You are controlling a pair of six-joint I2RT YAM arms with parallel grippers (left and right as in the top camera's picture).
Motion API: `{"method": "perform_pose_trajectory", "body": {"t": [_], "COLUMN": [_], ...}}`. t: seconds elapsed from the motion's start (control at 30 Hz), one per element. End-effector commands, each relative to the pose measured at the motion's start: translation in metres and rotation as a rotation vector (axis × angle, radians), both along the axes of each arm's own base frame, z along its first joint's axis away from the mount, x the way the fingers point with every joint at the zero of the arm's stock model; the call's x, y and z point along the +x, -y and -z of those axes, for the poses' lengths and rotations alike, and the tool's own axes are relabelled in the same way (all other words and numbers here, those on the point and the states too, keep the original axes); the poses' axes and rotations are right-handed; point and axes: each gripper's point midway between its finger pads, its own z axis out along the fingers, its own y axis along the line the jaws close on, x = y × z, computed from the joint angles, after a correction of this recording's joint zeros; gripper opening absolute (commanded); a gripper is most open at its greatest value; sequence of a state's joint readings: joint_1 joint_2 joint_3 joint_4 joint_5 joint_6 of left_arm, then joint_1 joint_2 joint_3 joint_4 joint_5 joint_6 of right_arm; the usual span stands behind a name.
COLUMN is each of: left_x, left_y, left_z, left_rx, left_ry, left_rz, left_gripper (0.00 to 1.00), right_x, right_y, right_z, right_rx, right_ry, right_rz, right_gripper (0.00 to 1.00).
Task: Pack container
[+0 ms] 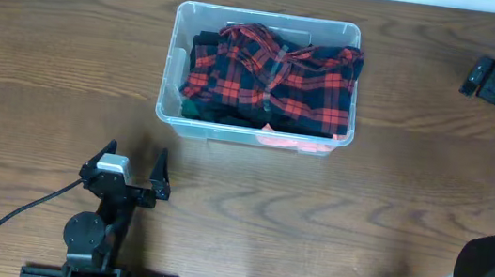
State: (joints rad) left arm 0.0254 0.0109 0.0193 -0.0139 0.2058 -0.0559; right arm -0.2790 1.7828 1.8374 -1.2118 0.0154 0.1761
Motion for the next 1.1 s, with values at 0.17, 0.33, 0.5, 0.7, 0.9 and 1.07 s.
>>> {"method": "perform_pose_trajectory", "body": {"t": [0.17,0.33,0.5,0.7,0.9,1.07], "left_x": [-0.001,-0.001,-0.001,-0.001,-0.001,-0.001], "left_y": [0.0,0.0,0.0,0.0,0.0,0.0], "left_z": [0.015,0.015,0.015,0.015,0.015,0.015], "left_rx": [-0.011,-0.011,-0.011,-0.011,-0.011,-0.011], "left_ry": [-0.048,-0.048,-0.048,-0.048,-0.048,-0.048], "left_rz": [0.004,0.004,0.004,0.004,0.004,0.004], "left_gripper": [0.98,0.98,0.98,0.98,0.98,0.98], "right_x": [-0.007,-0.023,-0.055,-0.087,-0.085,-0.103], "right_y": [-0.043,-0.091,-0.133,-0.146,-0.163,-0.171], "right_z": [-0.052,-0.095,-0.115,-0.101,-0.108,-0.096], "right_rx": [-0.028,-0.04,-0.065,-0.054,-0.094,-0.141], "right_ry": [0.13,0.248,0.311,0.401,0.783,1.013], "right_rz": [-0.089,-0.206,-0.348,-0.403,-0.529,-0.591], "right_gripper": [0.99,0.99,0.99,0.99,0.99,0.99]}}
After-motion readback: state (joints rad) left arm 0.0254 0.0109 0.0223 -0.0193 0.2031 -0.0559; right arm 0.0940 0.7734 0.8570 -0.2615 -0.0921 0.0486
